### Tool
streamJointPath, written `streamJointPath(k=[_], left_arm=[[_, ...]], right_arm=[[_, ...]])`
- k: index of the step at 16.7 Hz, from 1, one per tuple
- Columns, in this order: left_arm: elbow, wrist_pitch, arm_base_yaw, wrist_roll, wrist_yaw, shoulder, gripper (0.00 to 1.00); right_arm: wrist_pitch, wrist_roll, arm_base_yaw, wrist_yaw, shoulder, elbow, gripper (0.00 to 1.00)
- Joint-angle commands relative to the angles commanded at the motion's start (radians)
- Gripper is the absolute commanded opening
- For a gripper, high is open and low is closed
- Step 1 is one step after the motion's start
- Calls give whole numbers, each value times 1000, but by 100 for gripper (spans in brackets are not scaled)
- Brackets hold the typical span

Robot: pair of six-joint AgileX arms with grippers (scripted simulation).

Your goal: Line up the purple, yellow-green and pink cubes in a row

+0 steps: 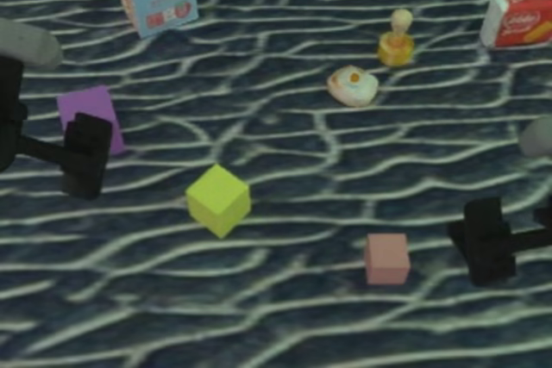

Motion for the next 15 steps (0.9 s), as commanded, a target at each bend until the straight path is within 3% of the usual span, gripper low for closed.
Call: streamJointPath(k=[8,12,15], left_arm=[[586,-426,-187,63,4,749,100],[784,-552,-246,83,2,983,100],[857,-594,-267,90,0,1059,100]], right_arm=[[393,-238,-315,0,-674,-518,100],[532,-311,-464,8,-856,-637,100],[589,-337,-526,11,-928,-673,100]])
